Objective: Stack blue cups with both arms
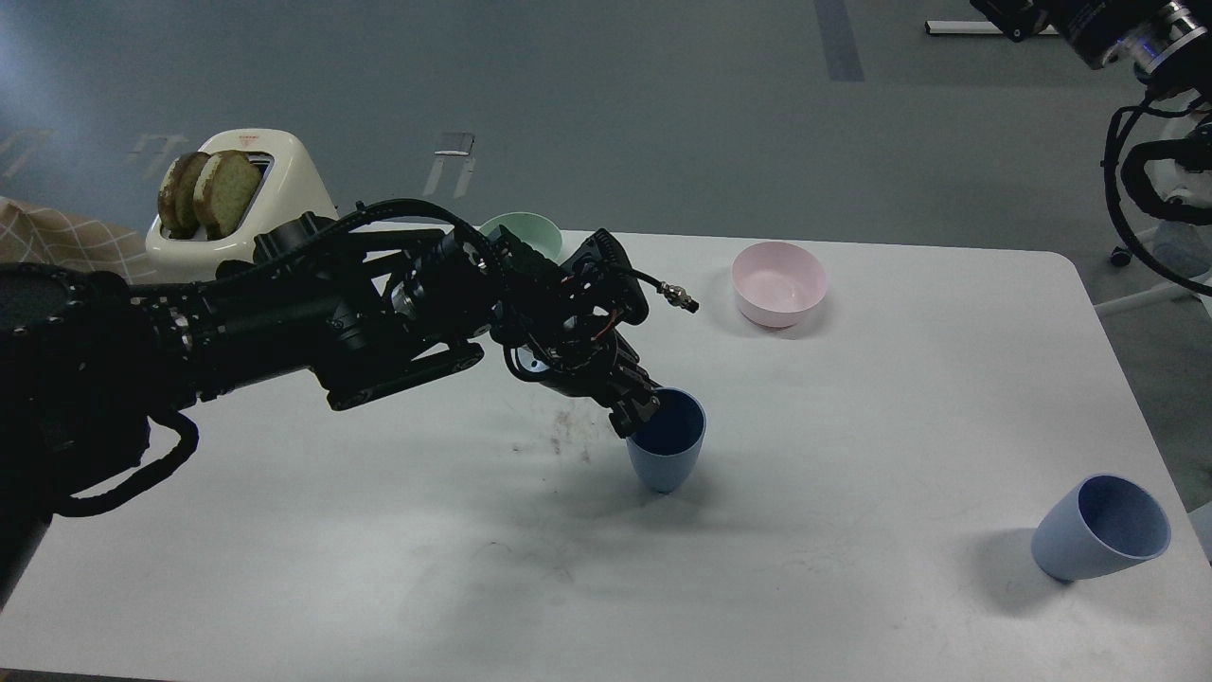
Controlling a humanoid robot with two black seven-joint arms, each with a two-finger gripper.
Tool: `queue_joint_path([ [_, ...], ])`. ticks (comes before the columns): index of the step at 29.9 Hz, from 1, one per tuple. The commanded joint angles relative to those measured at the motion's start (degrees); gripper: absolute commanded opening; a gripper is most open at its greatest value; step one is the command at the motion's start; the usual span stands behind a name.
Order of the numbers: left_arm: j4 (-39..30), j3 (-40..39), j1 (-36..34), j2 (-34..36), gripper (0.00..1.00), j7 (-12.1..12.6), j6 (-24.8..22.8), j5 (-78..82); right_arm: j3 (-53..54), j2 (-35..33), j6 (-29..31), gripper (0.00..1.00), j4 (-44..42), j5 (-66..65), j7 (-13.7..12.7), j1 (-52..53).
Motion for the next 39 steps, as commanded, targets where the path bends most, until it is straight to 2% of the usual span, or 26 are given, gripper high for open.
queue_joint_path([
  [1, -0.03, -0.19, -0.14, -0.01, 0.59, -0.01, -0.04, -0.58, -0.07, -0.11, 0.03, 1.00, 0.09, 0.01, -0.01, -0.23],
  [2, -0.03, -0.19, -0.23, 0.08, 0.64, -0.01, -0.04, -0.84, -0.07, -0.11, 0.03, 1.00, 0.09, 0.10, -0.01, -0.31],
  [3, -0.03, -0.19, -0.32, 0.16, 0.74, -0.01, -0.04, -1.28, -0.07, -0.20, 0.03, 1.00, 0.09, 0.10, -0.01, -0.49],
  [6, -0.03, -0.19, -0.67, 0.86, 0.88, -0.01, -0.04, -2.77, 0.02, -0.20, 0.03, 1.00, 0.17, 0.10, -0.01, -0.84],
  [8, -0.12, -0.19, -1.46, 1.04, 0.91, -0.01, -0.04, -3.39, 0.02, -0.20, 0.03, 1.00, 0.26, 0.10, -0.01, -0.84],
  [16, -1.79, -0.71, -7.69, 4.99, 0.94, -0.01, -0.04, -7.26, -0.07, -0.64, 0.03, 1.00, 0.26, 0.10, -0.01, -0.93],
  [22, -1.88, -3.61, -13.85, 11.23, 0.96, -0.01, -0.04, -25.17, -0.33, -4.67, 0.03, 1.00, 2.28, 0.01, -0.01, -1.19],
  [30, 1.72, -3.88, -16.14, 22.48, 0.97, -0.01, -0.04, -56.72, -6.57, -18.03, 0.03, 1.00, 14.58, -8.06, -0.18, -1.63],
  [34, 2.69, -3.62, -13.78, 27.22, 0.97, -0.01, -0.04, -75.25, -7.44, -26.98, 0.03, 1.00, 22.83, -23.32, -0.18, -2.42],
  [36, 2.69, -3.70, -11.93, 27.94, 0.97, -0.01, -0.04, -78.61, -8.06, -29.63, 0.03, 1.00, 25.56, -28.09, -0.18, -2.86],
  [39, 2.69, -3.70, -9.29, 28.29, 0.97, -0.01, 0.10, -83.71, -10.34, -36.56, 0.03, 1.00, 34.06, -39.06, -0.18, -3.65],
])
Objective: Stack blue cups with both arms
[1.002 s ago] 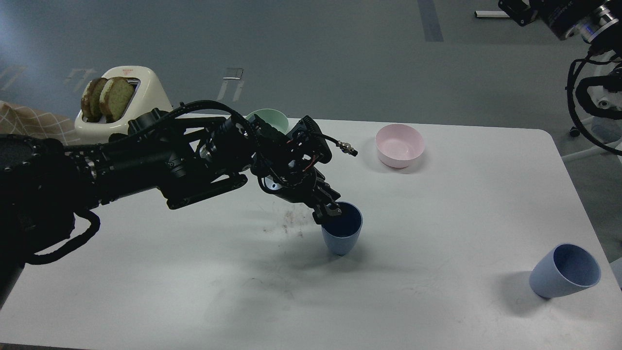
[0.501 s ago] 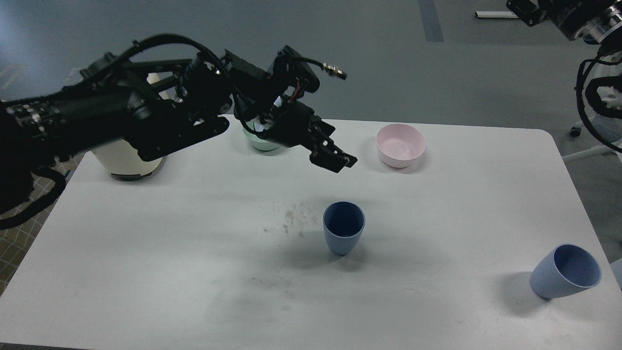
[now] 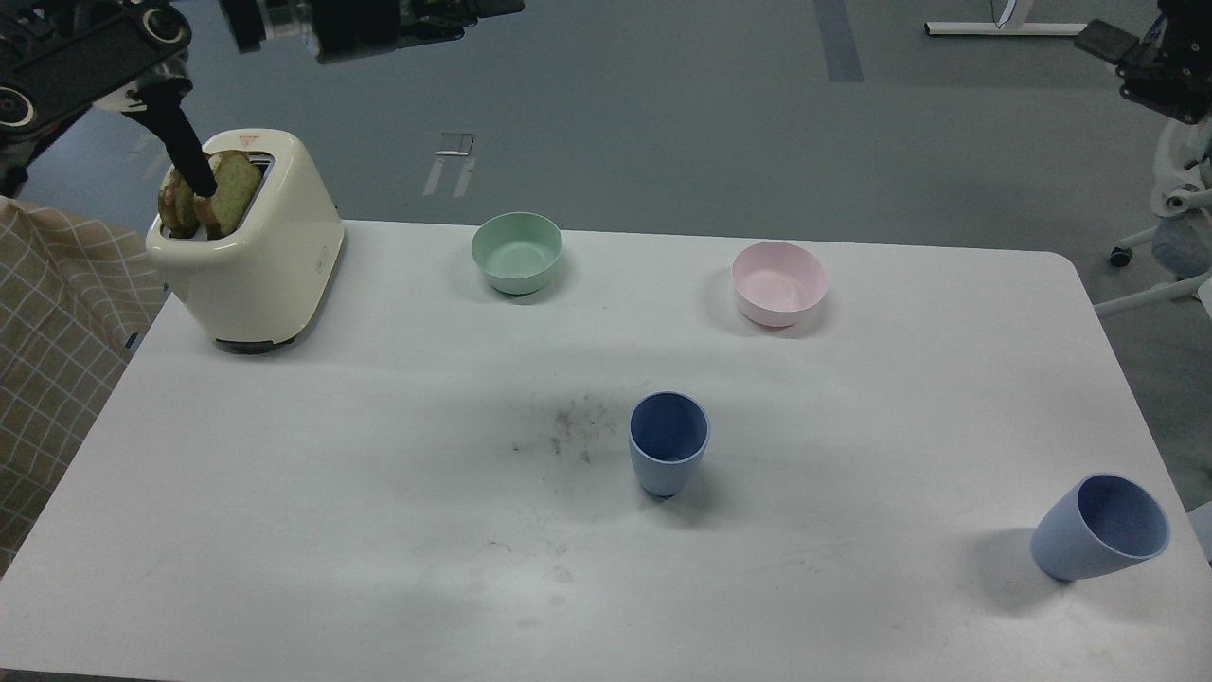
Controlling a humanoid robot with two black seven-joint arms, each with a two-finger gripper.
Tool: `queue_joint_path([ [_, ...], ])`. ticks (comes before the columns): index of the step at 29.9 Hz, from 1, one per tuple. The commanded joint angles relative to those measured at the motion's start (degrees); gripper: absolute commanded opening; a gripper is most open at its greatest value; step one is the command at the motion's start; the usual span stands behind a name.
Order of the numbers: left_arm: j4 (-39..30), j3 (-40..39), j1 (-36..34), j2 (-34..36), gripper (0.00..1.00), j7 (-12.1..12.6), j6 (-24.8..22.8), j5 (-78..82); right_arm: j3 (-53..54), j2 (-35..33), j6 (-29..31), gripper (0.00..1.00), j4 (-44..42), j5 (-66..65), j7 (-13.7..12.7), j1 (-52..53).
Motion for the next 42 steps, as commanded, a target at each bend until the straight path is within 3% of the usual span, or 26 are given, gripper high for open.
queue_joint_path([
  [1, -0.09, -0.03, 3.29, 0.47, 0.98, -0.02, 0.14, -6.00, -2.74, -9.30, -0.03, 1.00, 10.99, -13.99, 0.09, -1.27],
  [10, -0.35, -0.12, 5.05, -0.50, 0.98, -0.02, 0.23, -6.36, -3.71, -24.96, -0.03, 1.00, 26.65, -36.83, 0.49, -6.45],
  [15, -0.44, -0.03, 5.67, -1.82, 0.98, -0.02, 0.23, -6.36, -3.71, -27.09, -0.03, 1.00, 28.43, -60.65, 0.49, -14.18],
  [18, -0.62, -0.03, 6.28, -1.82, 0.98, -0.02, 0.14, -6.28, -3.80, -26.65, -0.03, 1.00, 28.25, -66.30, 0.49, -16.21],
  [30, -0.70, -1.08, 9.01, -1.99, 0.98, -0.02, 0.14, -5.66, -3.98, -19.27, -0.03, 1.00, 22.02, -66.06, 0.49, -17.45],
  [42, -0.70, -1.35, 9.36, -2.08, 0.98, -0.02, 0.14, -5.57, -3.80, -16.10, -0.03, 1.00, 21.74, -62.37, 0.49, -16.39],
])
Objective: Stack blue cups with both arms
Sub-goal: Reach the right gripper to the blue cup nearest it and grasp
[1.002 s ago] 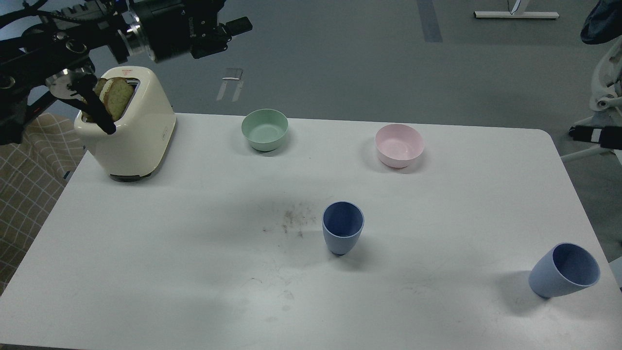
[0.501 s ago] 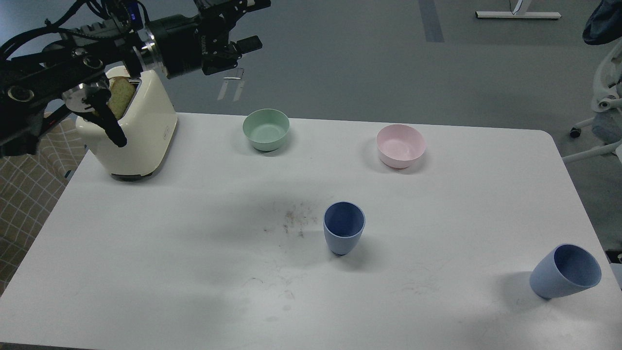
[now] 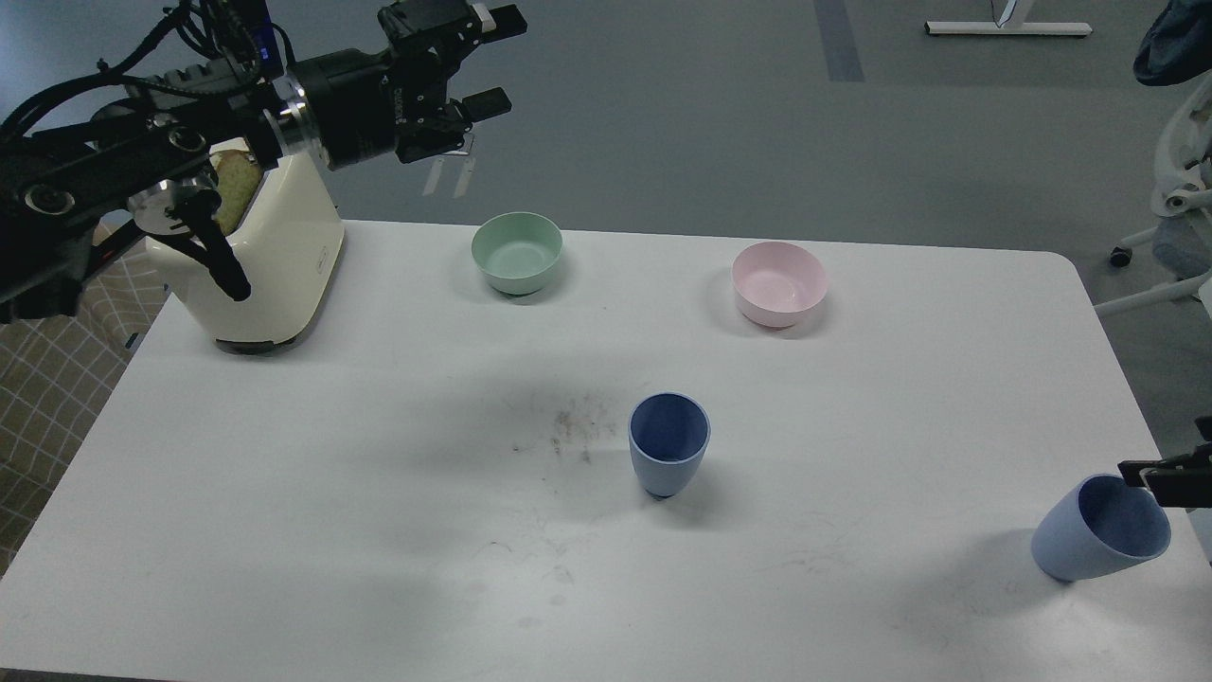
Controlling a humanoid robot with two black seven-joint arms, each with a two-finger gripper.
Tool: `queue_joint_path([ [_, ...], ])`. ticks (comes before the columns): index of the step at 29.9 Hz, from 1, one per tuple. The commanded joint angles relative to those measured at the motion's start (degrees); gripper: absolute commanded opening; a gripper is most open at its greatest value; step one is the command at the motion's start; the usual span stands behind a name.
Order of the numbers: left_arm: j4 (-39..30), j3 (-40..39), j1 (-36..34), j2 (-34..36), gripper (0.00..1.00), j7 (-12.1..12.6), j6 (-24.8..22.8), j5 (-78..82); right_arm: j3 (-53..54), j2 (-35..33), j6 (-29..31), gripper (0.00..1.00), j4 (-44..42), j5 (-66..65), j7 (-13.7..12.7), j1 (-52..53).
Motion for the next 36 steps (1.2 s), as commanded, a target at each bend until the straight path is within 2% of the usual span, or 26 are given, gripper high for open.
queue_joint_path([
  [1, 0.00, 0.00, 0.08, -0.05, 0.98, 0.00, 0.05, 0.00, -0.07, 0.63, 0.00, 1.00, 0.00, 0.36, 0.01, -0.15],
  [30, 0.00, 0.08, 0.96, -0.13, 0.98, 0.00, 0.05, 0.09, -0.42, 6.07, 0.00, 1.00, -3.24, -2.01, 0.01, -4.54],
  [32, -0.08, 0.08, 0.96, -0.13, 0.98, 0.00, 0.05, 0.09, -0.43, 6.52, 0.00, 0.99, -3.78, -2.01, 0.01, -4.81],
  [36, 0.00, 0.00, 1.48, -0.13, 0.98, 0.00, 0.05, 0.09, -0.34, 6.95, 0.00, 0.89, -4.74, -2.18, 0.01, -5.60],
])
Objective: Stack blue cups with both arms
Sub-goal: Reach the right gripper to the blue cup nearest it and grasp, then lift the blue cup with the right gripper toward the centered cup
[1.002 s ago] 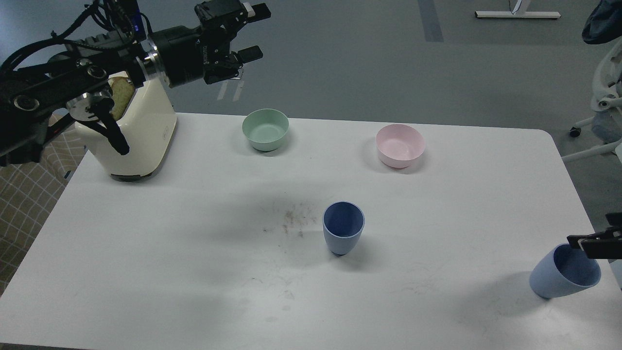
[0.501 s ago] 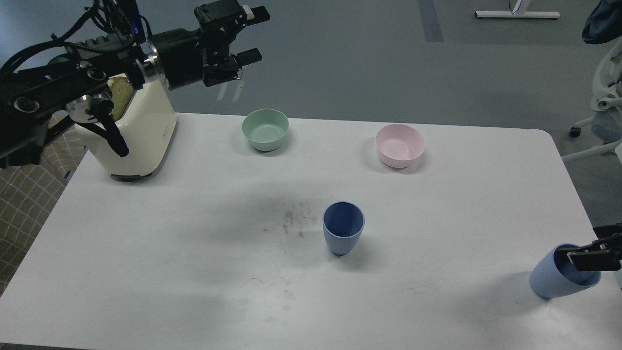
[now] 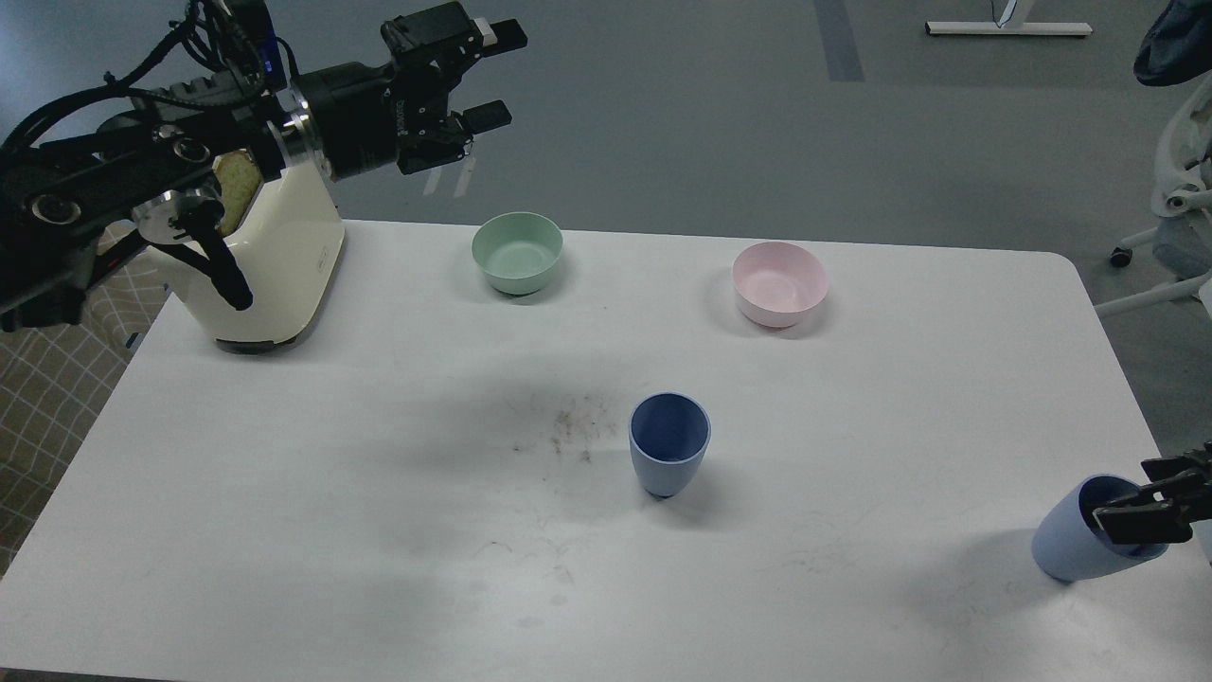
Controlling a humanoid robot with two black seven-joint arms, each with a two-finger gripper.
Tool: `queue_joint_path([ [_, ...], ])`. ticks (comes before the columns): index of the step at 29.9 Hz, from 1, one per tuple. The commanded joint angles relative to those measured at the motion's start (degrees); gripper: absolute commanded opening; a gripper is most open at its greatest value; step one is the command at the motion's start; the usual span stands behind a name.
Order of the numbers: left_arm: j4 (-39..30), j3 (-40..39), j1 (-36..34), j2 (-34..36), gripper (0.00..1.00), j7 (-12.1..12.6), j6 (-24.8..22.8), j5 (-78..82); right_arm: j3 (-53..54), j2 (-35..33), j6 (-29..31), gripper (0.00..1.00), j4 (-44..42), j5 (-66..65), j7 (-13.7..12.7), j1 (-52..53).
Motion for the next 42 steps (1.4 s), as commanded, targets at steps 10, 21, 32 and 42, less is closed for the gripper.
queue_joint_path([
  [10, 0.05, -0.08, 0.63, -0.09, 0.98, 0.00, 0.00, 0.09, 0.04, 1.70, 0.00, 0.16, -0.92, -2.76, -0.01, -1.55],
  [21, -0.04, -0.08, 0.54, -0.09, 0.98, 0.00, 0.00, 0.09, 0.22, 2.58, 0.00, 0.00, -0.57, -2.67, -0.01, -0.58],
  [32, -0.04, -0.16, 0.54, -0.79, 0.98, 0.00, 0.00, 0.09, 0.22, -2.43, 0.00, 0.00, 6.46, -2.41, -0.01, 8.29],
  [42, 0.05, -0.08, 0.28, -2.02, 0.98, 0.00, -0.09, 0.09, 0.13, 1.51, 0.00, 0.00, 9.19, -1.71, -0.01, 21.55],
])
